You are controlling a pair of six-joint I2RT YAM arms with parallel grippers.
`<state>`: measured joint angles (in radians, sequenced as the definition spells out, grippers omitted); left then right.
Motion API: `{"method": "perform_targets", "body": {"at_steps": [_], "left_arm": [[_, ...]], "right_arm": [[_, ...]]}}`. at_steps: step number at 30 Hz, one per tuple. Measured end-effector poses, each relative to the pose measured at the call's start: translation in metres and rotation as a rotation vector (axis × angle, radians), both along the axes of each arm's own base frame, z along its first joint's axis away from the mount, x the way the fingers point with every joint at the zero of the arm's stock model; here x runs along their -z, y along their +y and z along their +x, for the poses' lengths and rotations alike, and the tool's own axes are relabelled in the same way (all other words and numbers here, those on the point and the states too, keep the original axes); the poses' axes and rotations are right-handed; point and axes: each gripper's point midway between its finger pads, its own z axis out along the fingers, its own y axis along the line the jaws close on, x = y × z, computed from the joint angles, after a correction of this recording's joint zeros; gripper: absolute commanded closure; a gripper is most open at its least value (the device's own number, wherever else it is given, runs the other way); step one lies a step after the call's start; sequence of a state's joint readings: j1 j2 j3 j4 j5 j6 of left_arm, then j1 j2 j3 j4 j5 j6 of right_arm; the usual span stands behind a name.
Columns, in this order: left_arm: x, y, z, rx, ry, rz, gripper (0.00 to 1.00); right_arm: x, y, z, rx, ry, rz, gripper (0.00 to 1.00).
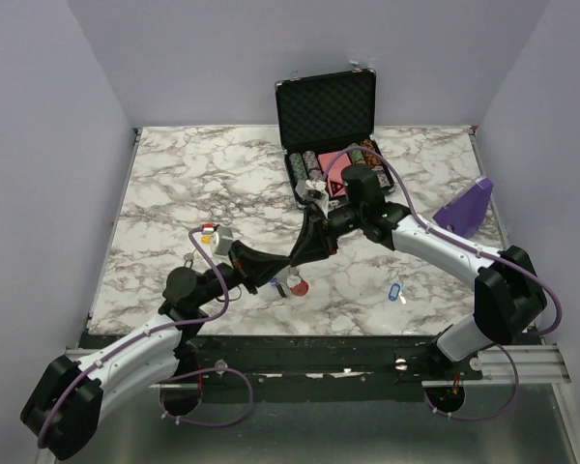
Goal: Put the keys on the keyring
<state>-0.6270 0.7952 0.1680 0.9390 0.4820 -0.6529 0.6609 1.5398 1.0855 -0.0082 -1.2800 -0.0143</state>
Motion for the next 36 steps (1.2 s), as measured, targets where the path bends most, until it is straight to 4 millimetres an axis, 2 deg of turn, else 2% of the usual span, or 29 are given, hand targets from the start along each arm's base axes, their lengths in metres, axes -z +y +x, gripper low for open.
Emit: {"method": "perform_targets", "body": {"at_steps": [3,8,12,15,18,22,24,27,31,33,36], "left_arm": [[-0.001,0.001,-0.001,-0.005,-0.009,0.004,1.0],[-0.002,0.004,-0.001,-0.019,-0.015,0.009,1.0],[-0.008,0.006,-0.001,-0.034,-0.04,-0.002,1.0],[-0.008,0.009,-0.003,-0.041,-0.058,0.007,1.0],[-0.007,0.011,-0.005,-0.051,-0.08,0.032,1.0],[-0.014,0.015,-0.008,-0.062,-0.14,0.092,1.0],[-0.025,0.017,-0.011,-0.064,-0.184,0.111,1.0],[-0.05,0.023,-0.019,-0.069,-0.284,0.154,1.0],[-0.076,0.032,-0.035,-0.059,-0.424,0.205,1.0],[-0.074,0.034,-0.039,-0.053,-0.464,0.235,1.0],[-0.058,0.034,-0.041,-0.035,-0.476,0.279,1.0]], "right_arm": [[0.0,0.001,0.0,-0.002,-0.004,0.003,0.76],[0.0,0.001,-0.002,-0.007,-0.006,0.004,0.53],[0.003,-0.001,-0.002,-0.008,-0.005,-0.008,0.5],[0.004,-0.007,0.003,0.003,-0.02,-0.016,0.45],[0.004,-0.02,0.02,0.043,-0.066,-0.026,0.37],[0.003,-0.057,0.059,0.161,-0.182,-0.066,0.35],[0.008,-0.081,0.074,0.233,-0.247,-0.119,0.35],[0.022,-0.121,0.085,0.33,-0.311,-0.212,0.35],[0.057,-0.182,0.093,0.449,-0.283,-0.358,0.35],[0.084,-0.213,0.096,0.503,-0.238,-0.442,0.35],[0.12,-0.249,0.093,0.528,-0.178,-0.534,0.34]]}}
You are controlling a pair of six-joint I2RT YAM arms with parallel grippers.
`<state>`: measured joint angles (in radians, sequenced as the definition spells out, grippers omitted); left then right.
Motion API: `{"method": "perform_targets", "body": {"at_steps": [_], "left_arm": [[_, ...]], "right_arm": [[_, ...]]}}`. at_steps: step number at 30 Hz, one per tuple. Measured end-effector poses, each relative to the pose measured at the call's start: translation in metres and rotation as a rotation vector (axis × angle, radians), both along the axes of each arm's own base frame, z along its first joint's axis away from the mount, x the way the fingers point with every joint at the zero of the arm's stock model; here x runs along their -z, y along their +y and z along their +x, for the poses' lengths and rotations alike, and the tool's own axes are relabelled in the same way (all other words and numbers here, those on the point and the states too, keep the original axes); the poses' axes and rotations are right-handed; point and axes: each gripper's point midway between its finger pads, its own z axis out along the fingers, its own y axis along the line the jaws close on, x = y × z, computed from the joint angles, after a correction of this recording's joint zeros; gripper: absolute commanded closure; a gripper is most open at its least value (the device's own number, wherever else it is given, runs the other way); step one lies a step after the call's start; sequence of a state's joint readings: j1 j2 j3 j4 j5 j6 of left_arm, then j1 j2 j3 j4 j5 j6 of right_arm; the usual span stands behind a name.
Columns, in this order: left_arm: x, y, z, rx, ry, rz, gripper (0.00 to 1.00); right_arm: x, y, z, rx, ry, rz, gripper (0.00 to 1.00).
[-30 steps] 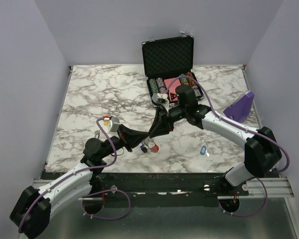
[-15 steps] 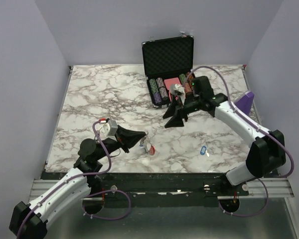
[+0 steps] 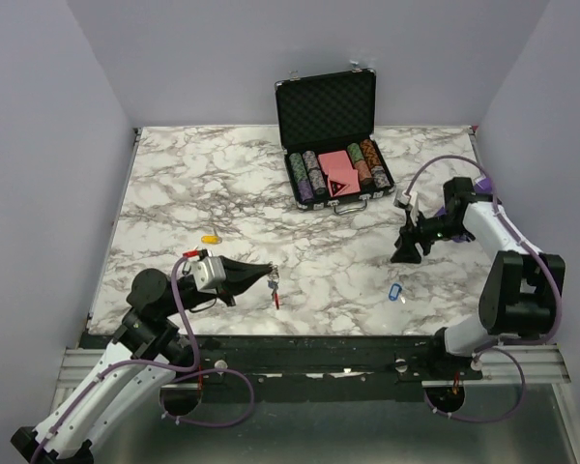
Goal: Put the keys on the keyring
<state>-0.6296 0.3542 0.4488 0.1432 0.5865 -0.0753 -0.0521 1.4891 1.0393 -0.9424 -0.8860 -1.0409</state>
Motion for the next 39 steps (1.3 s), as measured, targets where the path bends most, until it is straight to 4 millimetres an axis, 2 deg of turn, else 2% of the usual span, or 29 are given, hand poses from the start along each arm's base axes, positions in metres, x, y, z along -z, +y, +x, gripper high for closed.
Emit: {"method": "perform_targets", "body": {"at_steps": [4,9,12,21,39], "left_arm": [[0.019,-0.001,-0.004,0.022,0.014,0.067,1.0],[0.028,0.0,-0.008,0.04,0.005,0.103,1.0],[0.029,0.0,-0.009,0.048,0.003,0.11,1.0],[0.03,-0.001,-0.012,0.064,-0.008,0.12,1.0],[0.031,-0.001,-0.011,0.064,-0.008,0.125,1.0]], "right_arm": [[0.034,-0.023,-0.012,-0.083,0.03,-0.042,0.32],[0.064,-0.033,-0.023,-0.2,0.073,-0.074,0.32],[0.075,-0.036,-0.029,-0.237,0.096,-0.077,0.32],[0.084,-0.045,-0.041,-0.282,0.14,-0.082,0.34],[0.086,-0.043,-0.055,-0.319,0.22,-0.04,0.42]]}}
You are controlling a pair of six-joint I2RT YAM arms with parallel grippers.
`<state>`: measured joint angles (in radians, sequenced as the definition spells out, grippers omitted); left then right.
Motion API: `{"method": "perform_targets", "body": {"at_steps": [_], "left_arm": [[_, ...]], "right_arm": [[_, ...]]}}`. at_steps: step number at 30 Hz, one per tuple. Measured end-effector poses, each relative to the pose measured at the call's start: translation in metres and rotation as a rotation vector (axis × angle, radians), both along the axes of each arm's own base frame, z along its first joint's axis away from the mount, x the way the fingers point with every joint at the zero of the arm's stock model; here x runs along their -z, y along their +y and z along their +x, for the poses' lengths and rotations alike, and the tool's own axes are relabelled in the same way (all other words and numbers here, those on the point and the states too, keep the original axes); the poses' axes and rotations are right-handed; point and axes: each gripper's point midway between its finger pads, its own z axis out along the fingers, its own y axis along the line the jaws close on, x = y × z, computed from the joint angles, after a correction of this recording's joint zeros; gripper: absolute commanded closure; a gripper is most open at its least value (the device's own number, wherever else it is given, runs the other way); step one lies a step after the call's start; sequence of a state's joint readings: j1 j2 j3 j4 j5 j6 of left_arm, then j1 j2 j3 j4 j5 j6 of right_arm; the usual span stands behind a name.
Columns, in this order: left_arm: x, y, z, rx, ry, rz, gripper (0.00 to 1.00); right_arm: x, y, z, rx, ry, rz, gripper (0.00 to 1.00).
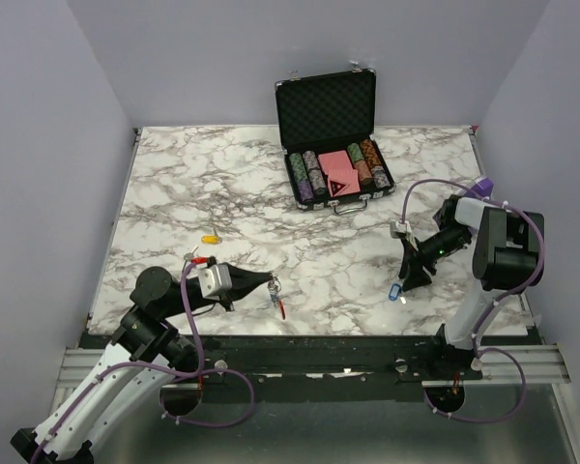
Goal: Put the keys on the keyring
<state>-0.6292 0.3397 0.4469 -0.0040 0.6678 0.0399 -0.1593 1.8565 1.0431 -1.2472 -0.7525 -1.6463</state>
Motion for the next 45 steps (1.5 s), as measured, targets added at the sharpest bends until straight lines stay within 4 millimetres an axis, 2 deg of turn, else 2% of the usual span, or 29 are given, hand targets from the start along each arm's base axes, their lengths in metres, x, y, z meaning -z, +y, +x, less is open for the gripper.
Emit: {"method": "perform_targets", "body": {"at_steps": [21,45], "left_arm": [[0.0003,0.0001,0.0,0.0,-0.001,0.001,1.0],[0.0002,0.0,-0.0004,0.003,-0.001,0.001,1.0]], "right_arm": [[0.0026,0.0002,-0.0062,0.007,0.051,-0.002,0.54],[0.005,0.0004,-0.0071,0.045,0.102,-0.014,0.62]]}}
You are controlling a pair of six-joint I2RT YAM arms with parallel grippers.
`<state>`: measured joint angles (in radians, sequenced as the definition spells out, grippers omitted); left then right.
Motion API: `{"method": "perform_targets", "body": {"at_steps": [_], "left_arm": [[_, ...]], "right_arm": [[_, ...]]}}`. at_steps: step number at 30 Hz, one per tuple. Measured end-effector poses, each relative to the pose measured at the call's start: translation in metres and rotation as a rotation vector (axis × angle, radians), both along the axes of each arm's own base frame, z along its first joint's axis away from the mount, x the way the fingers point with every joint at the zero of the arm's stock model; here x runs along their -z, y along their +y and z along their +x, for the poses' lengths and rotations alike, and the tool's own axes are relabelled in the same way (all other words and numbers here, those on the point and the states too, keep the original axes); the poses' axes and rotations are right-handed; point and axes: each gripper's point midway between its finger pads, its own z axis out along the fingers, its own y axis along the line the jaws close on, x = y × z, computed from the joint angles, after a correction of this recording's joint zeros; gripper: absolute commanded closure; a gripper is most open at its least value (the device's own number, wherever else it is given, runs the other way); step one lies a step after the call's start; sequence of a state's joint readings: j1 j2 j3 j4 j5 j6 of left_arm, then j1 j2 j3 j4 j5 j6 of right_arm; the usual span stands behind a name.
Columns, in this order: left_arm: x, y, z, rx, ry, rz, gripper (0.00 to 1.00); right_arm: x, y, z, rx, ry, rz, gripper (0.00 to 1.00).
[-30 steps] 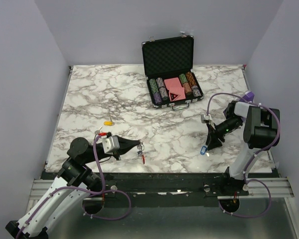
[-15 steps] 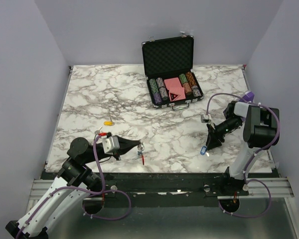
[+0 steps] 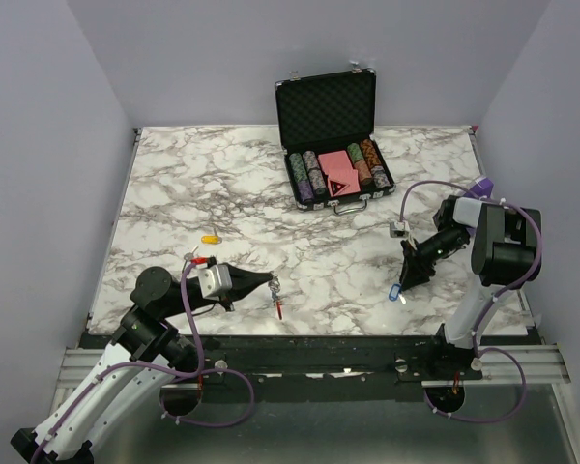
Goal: Put the keys on the keyring
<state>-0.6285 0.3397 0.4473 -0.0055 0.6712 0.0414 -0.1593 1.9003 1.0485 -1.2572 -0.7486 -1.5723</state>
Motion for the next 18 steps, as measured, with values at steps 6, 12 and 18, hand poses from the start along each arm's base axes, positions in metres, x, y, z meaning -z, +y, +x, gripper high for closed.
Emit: {"method": "perform_targets", "body": {"at_steps": [6,12,18], "left_arm": [[0.0,0.0,0.0,0.0,0.0,0.0,1.0],[0.0001,0.0,0.0,0.0,0.0,0.0,1.0],[0.0001,0.0,0.0,0.0,0.0,0.0,1.0]], "right_arm": [[0.0007,-0.0002,0.0011,0.006,0.01,-0.002,0.63],[0.0013,-0.0004,0.0019,0.009,0.014,-0.003,0.64],[0.0023,-0.0022,0.002,0.018,0.02,-0.002,0.65]]}}
